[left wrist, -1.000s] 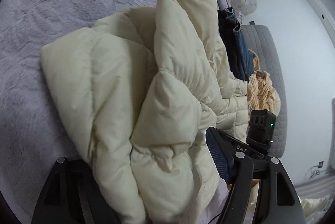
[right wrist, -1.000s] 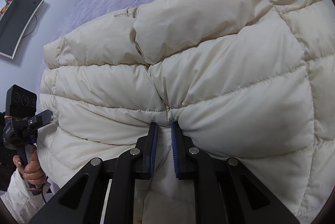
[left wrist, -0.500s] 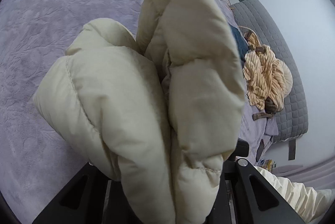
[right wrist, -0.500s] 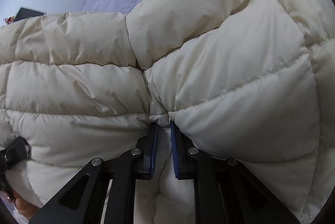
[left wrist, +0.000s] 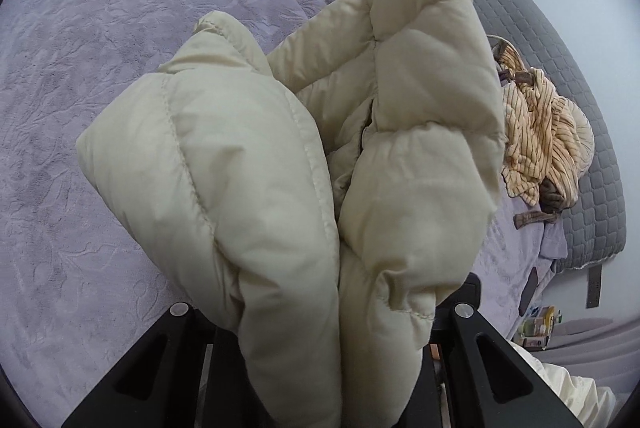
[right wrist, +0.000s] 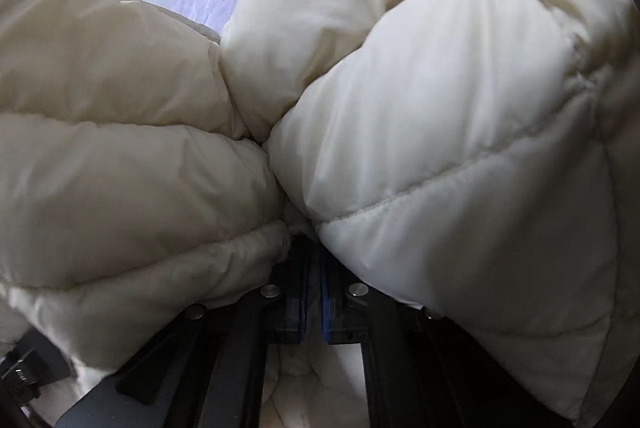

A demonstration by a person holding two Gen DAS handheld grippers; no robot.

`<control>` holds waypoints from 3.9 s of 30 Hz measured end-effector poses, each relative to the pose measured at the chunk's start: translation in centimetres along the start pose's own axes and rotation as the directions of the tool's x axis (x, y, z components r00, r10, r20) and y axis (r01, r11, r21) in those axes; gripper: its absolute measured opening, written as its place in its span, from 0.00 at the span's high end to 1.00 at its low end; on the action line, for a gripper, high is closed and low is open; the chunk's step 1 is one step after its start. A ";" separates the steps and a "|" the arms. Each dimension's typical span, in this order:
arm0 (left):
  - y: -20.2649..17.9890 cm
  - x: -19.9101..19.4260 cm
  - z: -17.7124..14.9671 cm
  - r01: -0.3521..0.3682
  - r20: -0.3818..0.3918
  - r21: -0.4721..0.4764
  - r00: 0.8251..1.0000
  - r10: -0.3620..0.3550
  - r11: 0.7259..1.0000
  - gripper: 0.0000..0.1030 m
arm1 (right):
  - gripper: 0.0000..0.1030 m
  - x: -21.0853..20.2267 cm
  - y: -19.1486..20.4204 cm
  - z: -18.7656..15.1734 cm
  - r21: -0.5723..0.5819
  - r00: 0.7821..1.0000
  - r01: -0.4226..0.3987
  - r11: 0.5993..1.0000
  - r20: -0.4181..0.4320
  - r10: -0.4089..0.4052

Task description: Fold large clothes

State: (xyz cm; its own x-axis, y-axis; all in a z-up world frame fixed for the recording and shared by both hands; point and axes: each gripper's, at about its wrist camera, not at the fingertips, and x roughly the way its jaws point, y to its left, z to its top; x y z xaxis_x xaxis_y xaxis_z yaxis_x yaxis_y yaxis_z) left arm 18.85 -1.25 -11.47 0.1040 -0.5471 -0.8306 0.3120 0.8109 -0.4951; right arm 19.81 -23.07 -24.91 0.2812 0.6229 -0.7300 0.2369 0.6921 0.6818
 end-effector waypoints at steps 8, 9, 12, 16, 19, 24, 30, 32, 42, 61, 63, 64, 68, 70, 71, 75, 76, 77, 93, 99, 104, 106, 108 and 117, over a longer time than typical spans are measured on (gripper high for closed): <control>0.2 -0.6 -0.6 -0.029 0.000 -0.031 1.000 0.029 0.999 0.78 | 0.92 -9.9 0.6 -0.6 -0.066 0.999 0.047 0.997 0.026 -0.046; -0.1 -0.5 -0.9 -0.030 -0.001 -0.035 1.000 0.030 0.999 0.78 | 0.92 -11.8 0.4 -1.0 -0.086 0.995 0.091 0.992 0.060 -0.086; -0.1 -0.6 -0.8 -0.039 -0.008 -0.037 0.999 0.038 0.999 0.78 | 0.92 -16.2 -1.4 -2.5 -0.116 0.961 0.247 0.962 0.155 -0.228; -0.9 -0.2 -0.3 -0.064 -0.021 -0.019 0.998 0.064 0.998 0.77 | 0.92 -17.0 -6.7 -3.8 -0.027 0.959 0.250 0.968 0.145 -0.244; -2.5 0.5 0.2 -0.091 -0.042 -0.001 0.995 0.091 0.996 0.78 | 0.95 -15.3 -10.0 -4.3 0.040 0.979 0.148 0.988 0.135 -0.153; -8.1 1.8 0.3 -0.116 -0.088 0.105 0.988 0.125 0.988 0.77 | 0.97 -12.9 -12.6 -4.4 0.097 0.990 0.026 0.995 0.138 -0.040; -14.6 6.0 -0.1 0.019 -0.161 0.229 0.987 0.019 0.973 0.35 | 1.00 -12.6 -14.4 -4.2 0.087 0.989 -0.065 0.994 0.139 0.053; -15.8 7.1 -0.5 0.060 -0.171 0.253 0.985 -0.016 0.966 0.31 | 1.00 -12.6 -15.0 -4.1 0.091 0.987 -0.096 0.991 0.140 0.083; -14.7 9.0 -0.2 0.249 -0.184 0.185 0.959 -0.215 0.951 0.31 | 0.94 -18.4 -19.3 -4.5 0.176 0.971 -0.217 0.960 0.135 0.195; -16.1 9.6 -1.0 0.293 -0.207 0.250 0.947 -0.245 0.923 0.31 | 0.93 -24.8 -18.9 0.0 0.120 0.962 -0.211 0.970 0.204 0.184; -16.2 10.9 -1.2 0.326 -0.239 0.240 0.933 -0.270 0.915 0.31 | 0.93 -22.6 -19.8 0.8 0.134 0.961 -0.229 0.964 0.192 0.201; -16.2 11.6 -1.3 0.331 -0.249 0.239 0.930 -0.272 0.913 0.31 | 0.93 -22.4 -20.5 0.7 0.132 0.960 -0.236 0.963 0.189 0.209; -17.1 14.0 -1.7 0.335 -0.276 0.267 0.925 -0.261 0.904 0.31 | 0.93 -19.0 -20.1 2.7 0.102 0.964 -0.235 0.967 0.154 0.218; -17.5 14.9 -1.9 0.336 -0.285 0.288 0.924 -0.254 0.897 0.31 | 0.95 -17.9 -20.4 3.5 0.094 0.965 -0.236 0.967 0.137 0.222; -17.8 15.4 -2.1 0.330 -0.287 0.305 0.926 -0.244 0.894 0.31 | 0.97 -16.8 -20.4 3.4 0.090 0.967 -0.233 0.968 0.131 0.220; -18.3 16.6 -2.9 0.297 -0.282 0.353 0.938 -0.202 0.887 0.31 | 0.98 -16.2 -21.1 3.3 0.091 0.967 -0.238 0.967 0.115 0.227; -18.4 16.7 -3.0 0.291 -0.280 0.362 0.940 -0.194 0.886 0.31 | 0.98 -16.2 -21.1 3.4 0.093 0.967 -0.240 0.966 0.111 0.230; -18.5 16.7 -3.2 0.287 -0.280 0.370 0.941 -0.188 0.883 0.31 | 0.97 -16.5 -21.0 3.4 0.097 0.967 -0.240 0.966 0.106 0.230; -19.2 16.7 -3.6 0.251 -0.264 0.409 0.953 -0.149 0.877 0.31 | 0.34 -26.9 -18.3 -0.5 0.036 0.964 -0.174 0.984 0.210 0.163; -20.0 16.8 -4.1 0.240 -0.261 0.418 0.955 -0.137 0.876 0.31 | 0.37 -26.7 -15.3 0.2 -0.051 0.967 -0.192 0.980 0.160 0.198; -20.7 17.0 -4.3 0.224 -0.255 0.425 0.959 -0.122 0.877 0.31 | 0.82 -24.8 -14.5 1.1 -0.052 0.988 -0.102 0.993 0.110 0.107; -21.0 16.7 -4.5 0.214 -0.250 0.436 0.962 -0.110 0.874 0.31 | 0.84 -24.1 -15.0 1.8 -0.037 0.992 -0.045 0.998 0.117 0.049; -21.6 16.1 -4.7 0.201 -0.244 0.454 0.965 -0.096 0.868 0.31 | 0.84 -23.2 -15.9 2.3 -0.007 0.993 -0.027 1.000 0.114 0.028; -18.4 9.3 0.5 0.018 -0.034 0.420 0.999 -0.004 0.907 0.31 | 0.85 -19.8 -18.3 3.4 0.039 0.995 -0.020 0.999 0.095 0.016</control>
State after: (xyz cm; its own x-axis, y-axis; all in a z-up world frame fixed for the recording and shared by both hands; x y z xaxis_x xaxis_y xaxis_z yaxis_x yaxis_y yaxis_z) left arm 14.52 -21.33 -10.01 0.0703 -0.5428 -0.8369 0.6815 0.6388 -0.3571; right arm 13.01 -49.33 -22.75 0.3719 0.5968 -0.7110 0.2670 0.6648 0.6977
